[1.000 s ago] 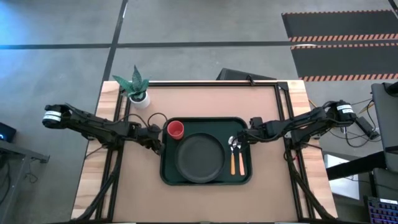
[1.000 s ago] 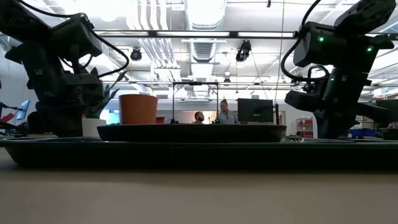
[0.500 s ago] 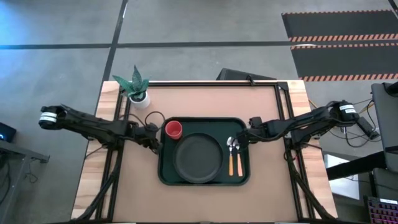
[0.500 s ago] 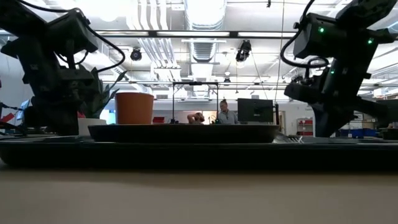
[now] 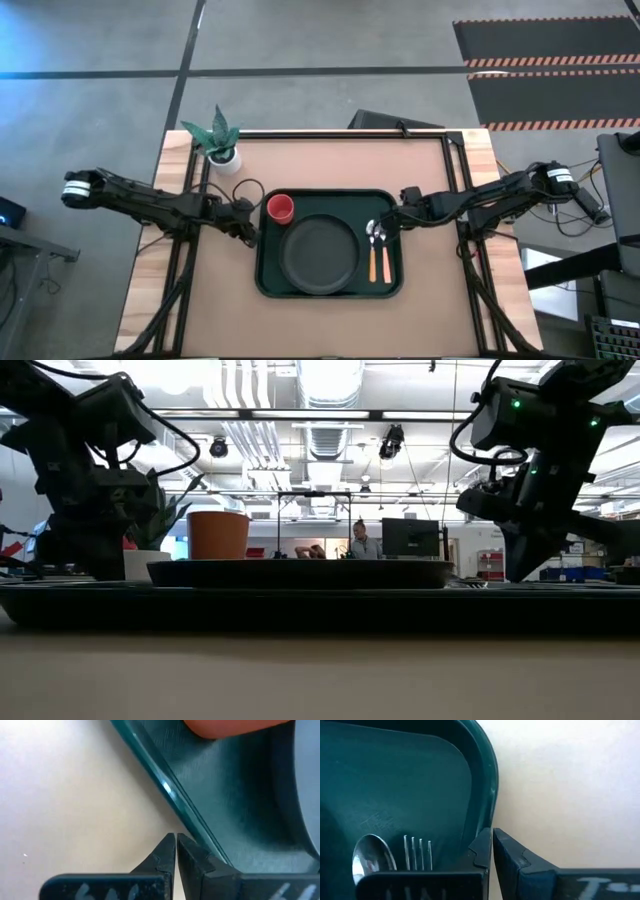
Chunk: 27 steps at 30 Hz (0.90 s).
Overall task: Pick and place plate/cup/fork/spoon on tray
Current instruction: Return to Home Position
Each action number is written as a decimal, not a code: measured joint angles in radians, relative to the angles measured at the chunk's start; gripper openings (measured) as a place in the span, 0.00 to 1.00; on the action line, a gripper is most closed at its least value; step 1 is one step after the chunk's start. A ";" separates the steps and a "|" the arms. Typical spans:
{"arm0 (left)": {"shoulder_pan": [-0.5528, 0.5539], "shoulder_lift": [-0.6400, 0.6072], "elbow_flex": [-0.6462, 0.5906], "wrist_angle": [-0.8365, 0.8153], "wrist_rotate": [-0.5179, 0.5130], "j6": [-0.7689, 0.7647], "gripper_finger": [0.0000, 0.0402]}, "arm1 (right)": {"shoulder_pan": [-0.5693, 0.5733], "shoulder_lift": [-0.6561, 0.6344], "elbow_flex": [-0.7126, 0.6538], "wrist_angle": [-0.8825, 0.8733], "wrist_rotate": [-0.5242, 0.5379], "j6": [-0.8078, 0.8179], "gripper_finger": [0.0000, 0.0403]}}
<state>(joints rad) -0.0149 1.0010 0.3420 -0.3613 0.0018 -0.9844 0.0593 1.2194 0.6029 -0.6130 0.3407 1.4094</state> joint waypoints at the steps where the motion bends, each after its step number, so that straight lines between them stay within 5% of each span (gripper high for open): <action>1: 0.000 0.002 0.000 -0.001 0.007 0.000 0.00 | 0.000 0.000 0.000 -0.003 0.000 0.000 0.02; 20: -0.001 -0.028 0.045 -0.054 0.121 0.080 0.00 | 0.000 -0.023 0.017 -0.154 0.000 -0.038 0.02; 27: -0.001 -0.094 0.241 -0.297 -0.038 0.216 0.00 | -0.001 -0.077 0.209 -0.303 0.145 -0.162 0.02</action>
<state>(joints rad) -0.0156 0.9074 0.5830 -0.6584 -0.0360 -0.7682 0.0586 1.1426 0.8117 -0.9165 0.4861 1.2476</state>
